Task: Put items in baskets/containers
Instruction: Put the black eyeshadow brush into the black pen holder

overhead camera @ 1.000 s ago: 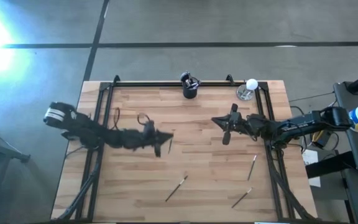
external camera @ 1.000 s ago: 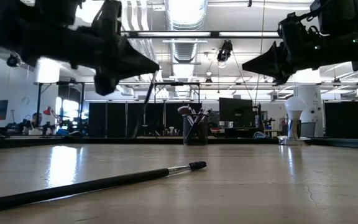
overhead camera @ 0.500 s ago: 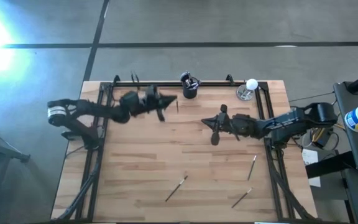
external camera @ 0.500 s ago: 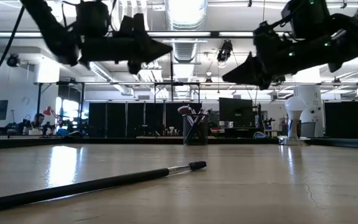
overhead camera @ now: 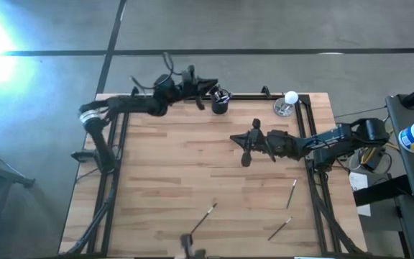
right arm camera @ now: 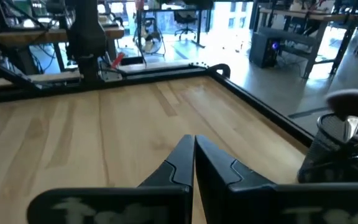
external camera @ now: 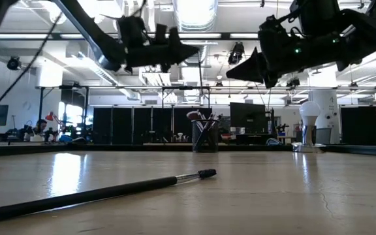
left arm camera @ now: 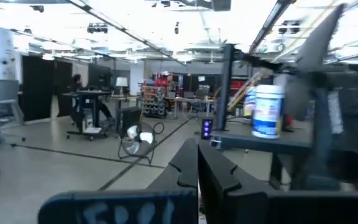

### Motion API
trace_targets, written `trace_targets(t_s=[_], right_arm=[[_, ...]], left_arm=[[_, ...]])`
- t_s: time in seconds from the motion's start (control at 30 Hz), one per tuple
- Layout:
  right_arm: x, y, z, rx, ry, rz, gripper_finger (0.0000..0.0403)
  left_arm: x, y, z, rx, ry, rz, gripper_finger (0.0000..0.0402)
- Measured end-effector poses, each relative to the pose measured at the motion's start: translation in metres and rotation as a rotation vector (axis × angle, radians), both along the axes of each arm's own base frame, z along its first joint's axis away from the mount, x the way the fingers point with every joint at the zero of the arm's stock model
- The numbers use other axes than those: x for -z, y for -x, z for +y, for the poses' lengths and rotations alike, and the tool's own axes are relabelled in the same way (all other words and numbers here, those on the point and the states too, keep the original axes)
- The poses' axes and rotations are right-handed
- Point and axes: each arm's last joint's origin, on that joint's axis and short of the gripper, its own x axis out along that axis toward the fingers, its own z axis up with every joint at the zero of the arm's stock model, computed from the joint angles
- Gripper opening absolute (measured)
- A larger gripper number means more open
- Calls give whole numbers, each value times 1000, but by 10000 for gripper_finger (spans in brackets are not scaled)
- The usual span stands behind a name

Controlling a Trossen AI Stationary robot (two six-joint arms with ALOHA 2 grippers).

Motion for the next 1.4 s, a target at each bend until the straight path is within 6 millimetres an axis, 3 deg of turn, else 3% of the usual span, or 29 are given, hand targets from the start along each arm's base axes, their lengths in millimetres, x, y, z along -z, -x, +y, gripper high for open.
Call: trace_targets(t_s=[0.3,0.57,0.8,1.17,1.27,1.4], right_arm=[[-8,11,1,-3,23,-28,11],[-3,19,1,-1,20,-20,11],[-2,20,1,6,20,-17,11],[-1,20,1,10,-49,-36,11],[0,20,1,8,-71,-32,11],[2,20,1,14,-108,-18,11]], left_arm=[[50,-35,62,-36,120,123,0],[86,-45,88,-53,195,179,0],[88,-44,88,-50,288,253,15],[45,-29,73,-37,256,369,74],[38,-22,61,-20,234,398,72],[36,-8,30,11,197,403,47]])
